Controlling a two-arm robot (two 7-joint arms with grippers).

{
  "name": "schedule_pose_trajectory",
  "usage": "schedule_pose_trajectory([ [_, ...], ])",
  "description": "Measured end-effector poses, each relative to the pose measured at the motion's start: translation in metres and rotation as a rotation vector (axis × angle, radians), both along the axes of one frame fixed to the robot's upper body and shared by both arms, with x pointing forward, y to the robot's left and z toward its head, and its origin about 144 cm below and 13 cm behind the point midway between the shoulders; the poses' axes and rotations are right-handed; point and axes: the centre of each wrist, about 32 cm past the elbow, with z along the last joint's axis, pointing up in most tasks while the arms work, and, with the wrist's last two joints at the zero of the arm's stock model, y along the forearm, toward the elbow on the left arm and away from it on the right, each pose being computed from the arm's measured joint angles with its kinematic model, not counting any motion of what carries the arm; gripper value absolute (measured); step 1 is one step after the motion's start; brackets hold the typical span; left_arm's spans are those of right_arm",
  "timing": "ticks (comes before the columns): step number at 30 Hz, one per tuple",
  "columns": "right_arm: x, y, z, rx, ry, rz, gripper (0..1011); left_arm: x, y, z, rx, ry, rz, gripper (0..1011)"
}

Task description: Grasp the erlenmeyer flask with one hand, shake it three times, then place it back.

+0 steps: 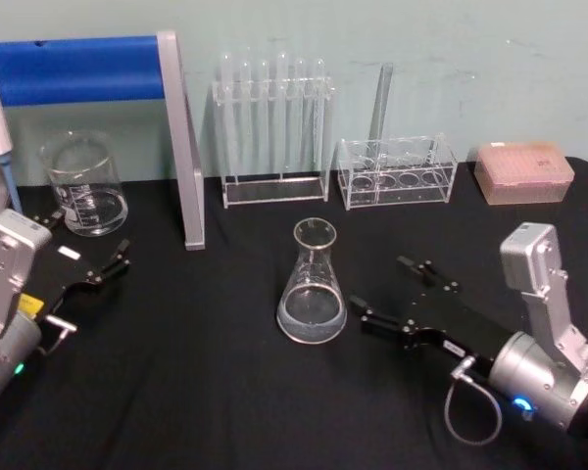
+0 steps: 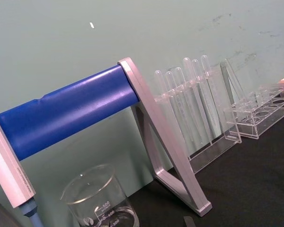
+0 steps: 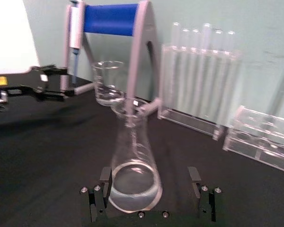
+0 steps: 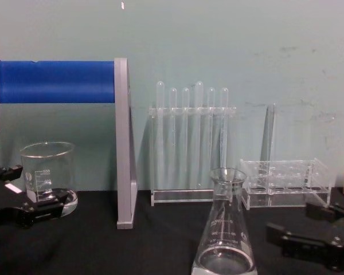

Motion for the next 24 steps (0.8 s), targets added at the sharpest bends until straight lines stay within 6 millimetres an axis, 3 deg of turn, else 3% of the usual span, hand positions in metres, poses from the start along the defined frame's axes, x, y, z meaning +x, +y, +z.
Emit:
schedule_pose_trajectory([
  [24,0.044,0.048,-0.002,0.027,-0.040,0.060,1000,0.000,0.000,0.000,0.000,0.000,0.000,1001],
])
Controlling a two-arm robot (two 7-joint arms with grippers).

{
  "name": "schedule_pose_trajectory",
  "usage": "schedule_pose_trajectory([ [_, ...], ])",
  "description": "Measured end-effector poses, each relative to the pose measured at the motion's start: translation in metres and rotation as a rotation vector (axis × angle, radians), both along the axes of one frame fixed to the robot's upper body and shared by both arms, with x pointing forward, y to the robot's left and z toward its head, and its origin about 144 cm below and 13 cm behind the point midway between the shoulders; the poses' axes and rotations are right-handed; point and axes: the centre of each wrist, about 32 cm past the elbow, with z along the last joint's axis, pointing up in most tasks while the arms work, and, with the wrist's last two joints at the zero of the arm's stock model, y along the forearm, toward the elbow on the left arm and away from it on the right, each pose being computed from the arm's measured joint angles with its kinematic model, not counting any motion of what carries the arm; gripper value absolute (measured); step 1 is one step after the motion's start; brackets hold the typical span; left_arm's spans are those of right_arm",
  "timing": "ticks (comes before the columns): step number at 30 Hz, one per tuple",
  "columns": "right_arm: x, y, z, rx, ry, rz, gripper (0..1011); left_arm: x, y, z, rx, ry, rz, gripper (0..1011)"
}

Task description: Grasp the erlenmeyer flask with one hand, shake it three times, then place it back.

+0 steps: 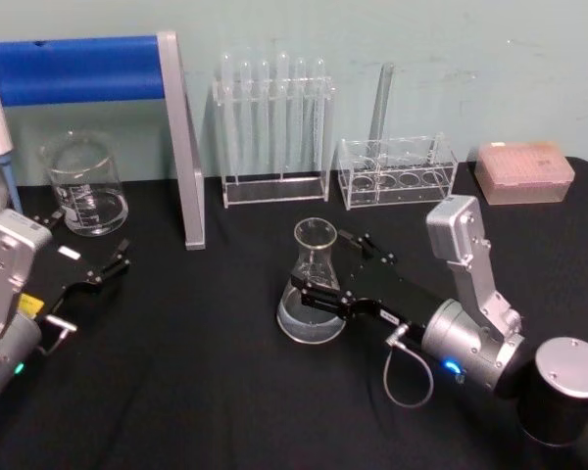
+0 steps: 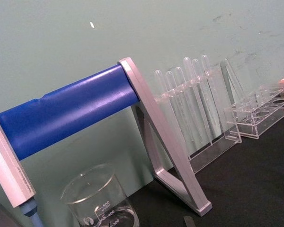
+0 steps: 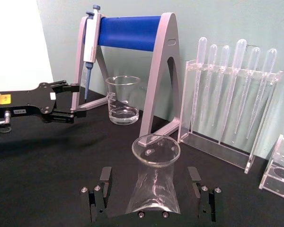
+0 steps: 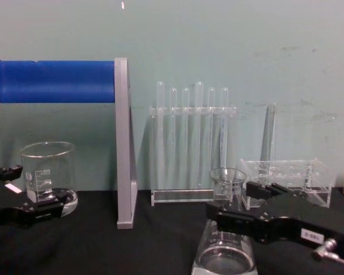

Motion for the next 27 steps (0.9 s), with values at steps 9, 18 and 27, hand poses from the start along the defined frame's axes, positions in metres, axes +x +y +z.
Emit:
schedule_pose_trajectory([
  [9,0.014,0.011,-0.004,0.001,0.002,-0.012,1000,0.000,0.000,0.000,0.000,0.000,0.000,1001],
  [18,0.022,0.016,-0.003,0.013,-0.003,-0.035,1000,0.000,0.000,0.000,0.000,0.000,0.000,1001],
  [27,0.022,0.015,-0.003,0.010,-0.002,-0.035,1000,0.000,0.000,0.000,0.000,0.000,0.000,1001],
])
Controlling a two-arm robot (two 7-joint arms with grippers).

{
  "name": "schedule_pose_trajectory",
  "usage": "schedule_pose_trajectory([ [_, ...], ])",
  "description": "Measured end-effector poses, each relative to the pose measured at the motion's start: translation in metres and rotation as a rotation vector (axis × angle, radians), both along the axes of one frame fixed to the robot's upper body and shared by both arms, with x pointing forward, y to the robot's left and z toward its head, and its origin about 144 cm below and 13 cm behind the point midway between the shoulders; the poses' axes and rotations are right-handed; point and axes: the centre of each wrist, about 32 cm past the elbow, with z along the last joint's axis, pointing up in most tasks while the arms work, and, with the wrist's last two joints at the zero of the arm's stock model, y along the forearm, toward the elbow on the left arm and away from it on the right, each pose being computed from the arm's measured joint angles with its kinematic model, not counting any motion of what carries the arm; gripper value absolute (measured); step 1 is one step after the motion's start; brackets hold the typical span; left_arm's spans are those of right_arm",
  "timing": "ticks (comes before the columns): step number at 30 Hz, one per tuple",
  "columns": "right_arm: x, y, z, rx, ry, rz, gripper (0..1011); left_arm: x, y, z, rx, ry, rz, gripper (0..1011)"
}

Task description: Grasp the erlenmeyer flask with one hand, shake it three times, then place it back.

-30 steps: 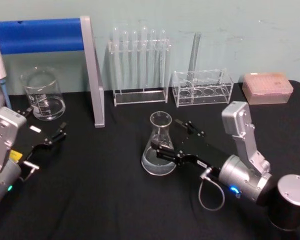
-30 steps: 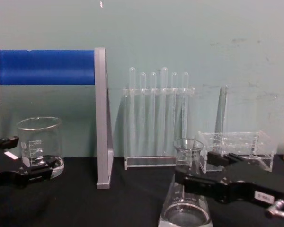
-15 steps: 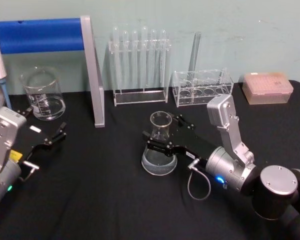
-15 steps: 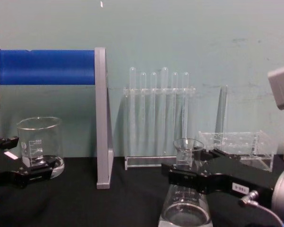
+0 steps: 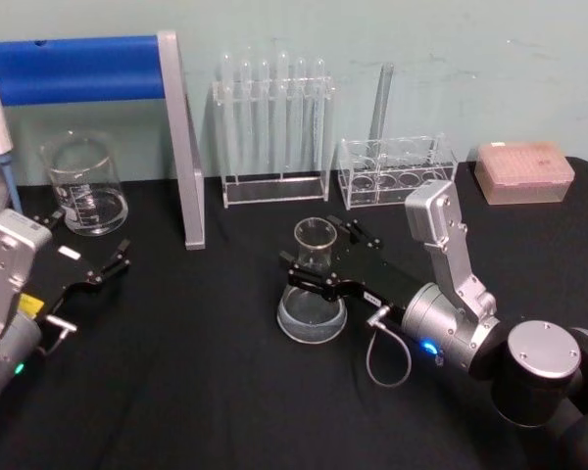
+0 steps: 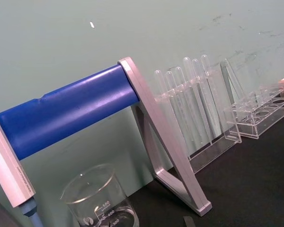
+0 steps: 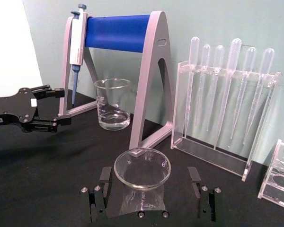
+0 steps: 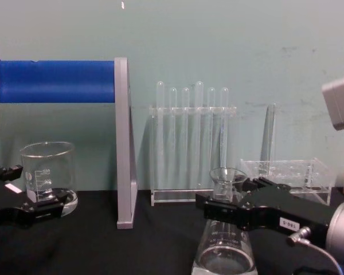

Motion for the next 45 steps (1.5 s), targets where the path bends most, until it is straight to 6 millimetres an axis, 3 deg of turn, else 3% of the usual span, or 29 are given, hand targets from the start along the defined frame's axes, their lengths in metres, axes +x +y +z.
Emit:
schedule_pose_trajectory([
  [4,0.000,0.000,0.000,0.000,0.000,0.000,993,0.000,0.000,0.000,0.000,0.000,0.000,1001],
  [9,0.000,0.000,0.000,0.001,0.000,0.000,893,0.000,0.000,0.000,0.000,0.000,0.000,1001],
  [24,-0.001,0.000,0.000,0.001,0.001,0.001,456,0.000,0.000,0.000,0.000,0.000,0.000,1001],
  [35,-0.001,0.001,0.010,0.017,-0.028,0.015,456,0.000,0.000,0.000,0.000,0.000,0.000,1001],
  [45,-0.003,0.000,0.043,0.031,-0.099,0.035,456,0.000,0.000,0.000,0.000,0.000,0.000,1001],
])
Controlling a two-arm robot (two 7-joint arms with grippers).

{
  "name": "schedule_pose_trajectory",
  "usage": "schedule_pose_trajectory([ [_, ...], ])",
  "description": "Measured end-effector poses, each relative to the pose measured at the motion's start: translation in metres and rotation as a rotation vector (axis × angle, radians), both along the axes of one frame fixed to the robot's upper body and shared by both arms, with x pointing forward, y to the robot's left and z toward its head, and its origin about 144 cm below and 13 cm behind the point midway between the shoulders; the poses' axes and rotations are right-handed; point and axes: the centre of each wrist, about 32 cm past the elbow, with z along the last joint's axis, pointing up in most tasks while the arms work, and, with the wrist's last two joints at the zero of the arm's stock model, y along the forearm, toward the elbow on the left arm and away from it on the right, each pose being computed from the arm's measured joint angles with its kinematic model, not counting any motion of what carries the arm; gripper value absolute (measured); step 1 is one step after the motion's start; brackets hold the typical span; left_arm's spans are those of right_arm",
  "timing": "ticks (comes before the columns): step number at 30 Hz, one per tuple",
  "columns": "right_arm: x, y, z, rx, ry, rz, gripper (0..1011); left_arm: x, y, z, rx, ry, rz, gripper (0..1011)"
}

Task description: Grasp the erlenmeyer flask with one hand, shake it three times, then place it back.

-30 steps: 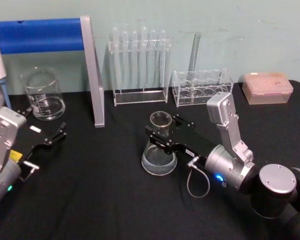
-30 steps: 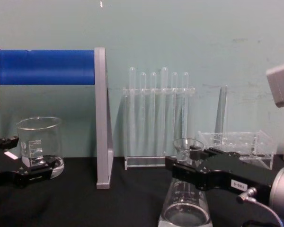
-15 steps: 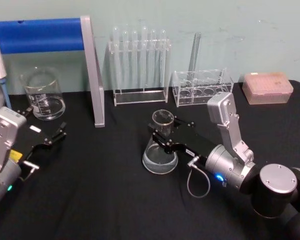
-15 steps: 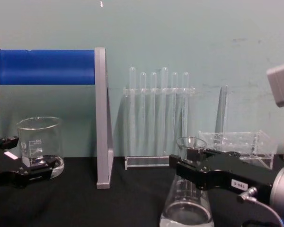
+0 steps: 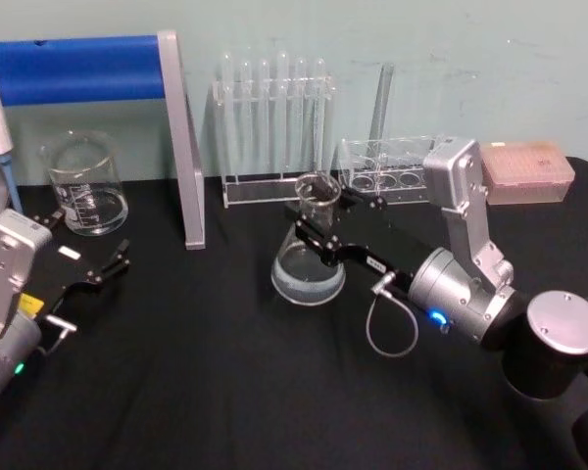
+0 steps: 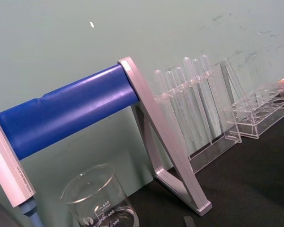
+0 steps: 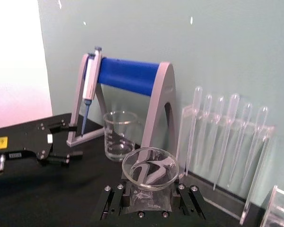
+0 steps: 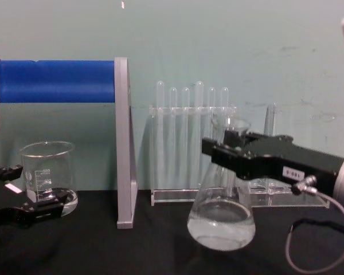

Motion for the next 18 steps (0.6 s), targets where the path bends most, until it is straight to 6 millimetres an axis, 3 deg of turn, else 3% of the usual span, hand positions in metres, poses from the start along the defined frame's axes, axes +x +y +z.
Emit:
schedule_pose_trajectory([
  [18,-0.0006,0.0001,0.0076,0.009,-0.018,-0.047,456,0.0000,0.0000,0.0000,0.000,0.000,0.000,1001],
])
